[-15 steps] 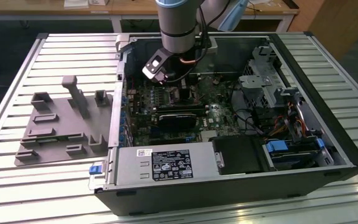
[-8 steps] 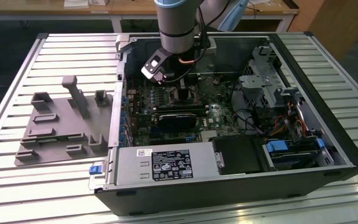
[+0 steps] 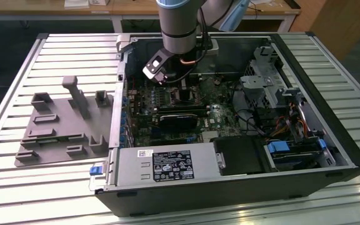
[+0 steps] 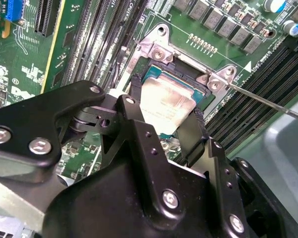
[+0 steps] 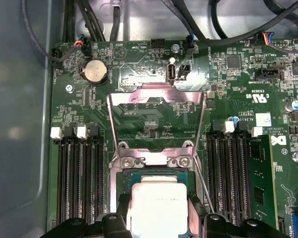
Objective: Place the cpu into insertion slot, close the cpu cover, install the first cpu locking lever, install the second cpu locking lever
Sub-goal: 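Place the cpu into insertion slot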
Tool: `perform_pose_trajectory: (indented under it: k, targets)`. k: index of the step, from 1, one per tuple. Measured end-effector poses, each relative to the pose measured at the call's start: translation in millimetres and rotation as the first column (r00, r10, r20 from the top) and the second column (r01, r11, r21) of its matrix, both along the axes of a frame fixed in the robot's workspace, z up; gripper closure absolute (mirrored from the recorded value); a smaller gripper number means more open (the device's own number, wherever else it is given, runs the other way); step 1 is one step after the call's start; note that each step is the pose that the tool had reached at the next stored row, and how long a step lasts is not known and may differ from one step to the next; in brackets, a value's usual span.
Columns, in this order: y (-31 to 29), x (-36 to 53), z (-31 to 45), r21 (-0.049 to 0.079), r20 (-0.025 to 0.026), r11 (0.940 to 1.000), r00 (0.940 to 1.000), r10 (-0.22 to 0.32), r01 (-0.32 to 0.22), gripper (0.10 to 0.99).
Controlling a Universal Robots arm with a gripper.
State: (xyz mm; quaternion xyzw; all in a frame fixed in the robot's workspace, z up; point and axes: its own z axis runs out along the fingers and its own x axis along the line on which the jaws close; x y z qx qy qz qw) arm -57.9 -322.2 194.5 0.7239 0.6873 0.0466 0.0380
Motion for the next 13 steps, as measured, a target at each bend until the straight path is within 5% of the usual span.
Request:
perform_pose_trajectory:
  k: [13]
  targets:
    - [0.0, 0.0, -2.1, 0.0, 0.0, 1.0, 1.0, -0.002, 0.002, 0.549]
